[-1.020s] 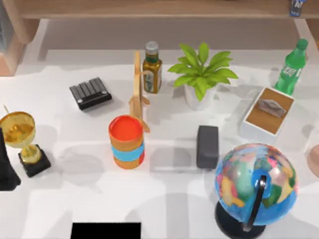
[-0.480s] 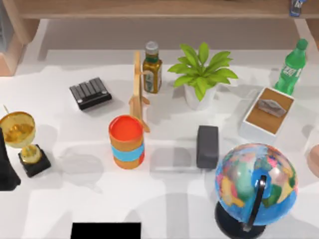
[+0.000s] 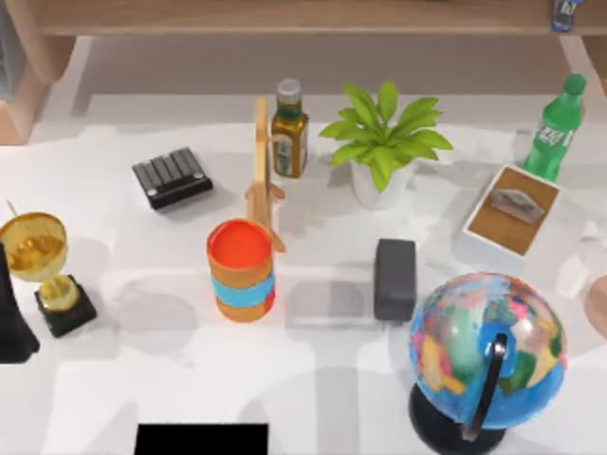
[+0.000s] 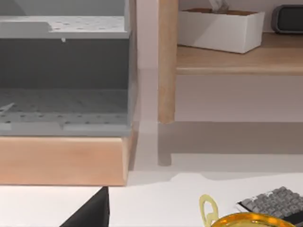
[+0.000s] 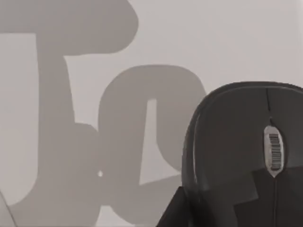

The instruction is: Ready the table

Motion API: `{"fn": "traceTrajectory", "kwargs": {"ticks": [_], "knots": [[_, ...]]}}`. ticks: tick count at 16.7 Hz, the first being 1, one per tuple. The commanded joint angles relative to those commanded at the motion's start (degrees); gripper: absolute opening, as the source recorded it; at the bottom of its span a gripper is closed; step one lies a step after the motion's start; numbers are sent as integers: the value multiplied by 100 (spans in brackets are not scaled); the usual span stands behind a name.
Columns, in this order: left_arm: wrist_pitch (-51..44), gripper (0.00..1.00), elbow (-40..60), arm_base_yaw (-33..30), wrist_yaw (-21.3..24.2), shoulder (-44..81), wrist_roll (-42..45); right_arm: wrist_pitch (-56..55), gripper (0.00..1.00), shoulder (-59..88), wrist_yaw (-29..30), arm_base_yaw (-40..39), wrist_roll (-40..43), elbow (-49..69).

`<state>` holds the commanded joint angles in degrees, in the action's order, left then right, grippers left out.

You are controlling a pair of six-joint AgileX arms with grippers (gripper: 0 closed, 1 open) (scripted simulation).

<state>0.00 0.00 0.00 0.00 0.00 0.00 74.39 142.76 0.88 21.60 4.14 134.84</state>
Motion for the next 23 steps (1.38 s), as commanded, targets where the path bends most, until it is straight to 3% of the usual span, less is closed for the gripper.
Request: {"fn": "traceTrajectory", "kwargs": {"ticks": [5, 10, 23], "knots": [[0, 100, 0, 0, 0, 0, 0, 341, 0, -1149, 159, -457, -889, -287], [0, 100, 0, 0, 0, 0, 0, 607, 0, -2200, 326, -1595, -2203, -797], [0, 100, 0, 0, 0, 0, 0, -87, 0, -2477, 483, -6640, -5928, -2255]]}}
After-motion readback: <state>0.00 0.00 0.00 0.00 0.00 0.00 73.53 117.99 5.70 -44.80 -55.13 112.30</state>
